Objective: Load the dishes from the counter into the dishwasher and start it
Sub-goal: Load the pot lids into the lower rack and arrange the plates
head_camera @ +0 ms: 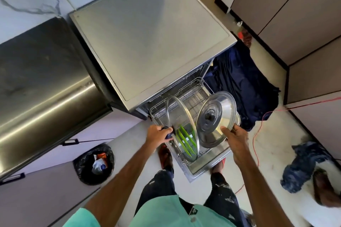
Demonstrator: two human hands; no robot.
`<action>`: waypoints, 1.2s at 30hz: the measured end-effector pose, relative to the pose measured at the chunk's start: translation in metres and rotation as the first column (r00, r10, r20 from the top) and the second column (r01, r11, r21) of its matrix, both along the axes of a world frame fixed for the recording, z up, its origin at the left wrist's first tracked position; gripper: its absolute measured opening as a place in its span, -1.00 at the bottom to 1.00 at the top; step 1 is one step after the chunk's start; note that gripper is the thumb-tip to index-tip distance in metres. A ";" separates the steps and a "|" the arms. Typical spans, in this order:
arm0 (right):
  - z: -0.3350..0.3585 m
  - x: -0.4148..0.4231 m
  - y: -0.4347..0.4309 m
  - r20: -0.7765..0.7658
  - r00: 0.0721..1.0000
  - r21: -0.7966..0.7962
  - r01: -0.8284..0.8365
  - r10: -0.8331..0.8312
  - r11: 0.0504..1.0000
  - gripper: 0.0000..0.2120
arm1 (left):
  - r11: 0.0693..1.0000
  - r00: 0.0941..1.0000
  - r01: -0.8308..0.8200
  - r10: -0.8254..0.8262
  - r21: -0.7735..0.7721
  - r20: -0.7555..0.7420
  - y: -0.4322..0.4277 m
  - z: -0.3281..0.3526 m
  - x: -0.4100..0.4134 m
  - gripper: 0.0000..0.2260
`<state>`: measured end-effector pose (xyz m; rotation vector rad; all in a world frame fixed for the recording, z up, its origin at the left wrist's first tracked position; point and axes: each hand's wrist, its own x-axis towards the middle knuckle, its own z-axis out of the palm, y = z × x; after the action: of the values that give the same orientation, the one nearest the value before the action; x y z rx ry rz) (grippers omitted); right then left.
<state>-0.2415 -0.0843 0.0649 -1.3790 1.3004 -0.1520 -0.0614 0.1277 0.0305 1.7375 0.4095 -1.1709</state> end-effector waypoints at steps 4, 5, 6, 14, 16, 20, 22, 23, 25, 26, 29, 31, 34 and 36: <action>-0.039 0.018 -0.033 -0.002 0.996 -0.009 -0.088 0.088 0.996 -0.85 | 0.999 0.998 -0.052 0.052 -0.009 -0.036 -0.025 -0.033 -0.002 -0.82; -0.057 0.019 -0.044 -0.011 0.994 -0.014 -0.109 0.109 0.994 -0.85 | 0.997 0.997 -0.072 0.072 0.003 -0.039 -0.034 -0.049 -0.004 -0.82; -0.069 0.021 -0.051 -0.026 0.992 -0.016 -0.125 0.124 0.992 -0.87 | 0.996 0.995 -0.088 0.088 0.010 -0.038 -0.038 -0.061 -0.005 -0.82; -0.188 0.021 -0.113 -0.060 0.980 0.006 -0.188 0.188 0.982 -0.86 | 0.984 0.984 -0.176 0.176 0.037 0.007 -0.074 -0.154 -0.006 -0.90; -0.219 0.022 -0.123 -0.081 0.975 0.017 -0.205 0.205 0.979 -0.84 | 0.978 0.978 -0.208 0.208 0.028 0.015 -0.079 -0.172 -0.004 -0.90; -0.264 0.031 -0.136 -0.074 0.984 0.038 -0.157 0.159 0.987 -0.53 | 0.968 0.968 -0.249 0.249 0.008 -0.004 -0.087 -0.197 0.005 -0.90; -0.270 0.044 -0.138 -0.057 0.992 -0.010 -0.116 0.116 0.993 -0.33 | 0.966 0.966 -0.258 0.258 -0.005 -0.015 -0.088 -0.209 0.010 -0.89; -0.270 0.050 -0.140 -0.007 0.992 -0.045 -0.124 0.124 0.991 -0.28 | 0.965 0.965 -0.264 0.263 -0.013 -0.016 -0.089 -0.213 0.012 -0.89; -0.271 0.062 -0.144 0.118 0.976 -0.052 -0.176 0.181 0.983 -0.33 | 0.963 0.963 -0.269 0.269 -0.032 -0.017 -0.088 -0.222 0.016 -0.89; -0.275 0.068 -0.147 0.147 0.967 -0.036 -0.207 0.210 0.978 -0.44 | 0.962 0.963 -0.271 0.270 -0.044 -0.019 -0.088 -0.223 0.017 -0.89; -0.281 0.092 -0.155 0.054 0.953 0.020 -0.299 0.298 0.954 -0.78 | 0.963 0.964 -0.264 0.264 -0.060 -0.017 -0.088 -0.226 0.019 -0.89; -0.282 0.105 -0.158 0.014 0.930 0.075 -0.366 0.366 0.928 -0.90 | 0.963 0.964 -0.265 0.265 -0.058 -0.016 -0.086 -0.226 0.021 -0.90; -0.277 0.118 -0.160 -0.039 0.801 0.033 -0.596 0.597 0.802 -0.64 | 0.963 0.964 -0.266 0.266 -0.051 -0.010 -0.080 -0.228 0.023 -0.90; -0.279 0.126 -0.160 -0.094 0.729 -0.001 -0.681 0.678 0.732 -0.53 | 0.964 0.966 -0.259 0.259 -0.059 -0.004 -0.074 -0.230 0.026 -0.91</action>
<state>-0.1155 -0.2442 -0.2142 -1.8272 0.7775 0.4008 -0.0354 0.0535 -0.1998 1.5808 0.5766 -0.9812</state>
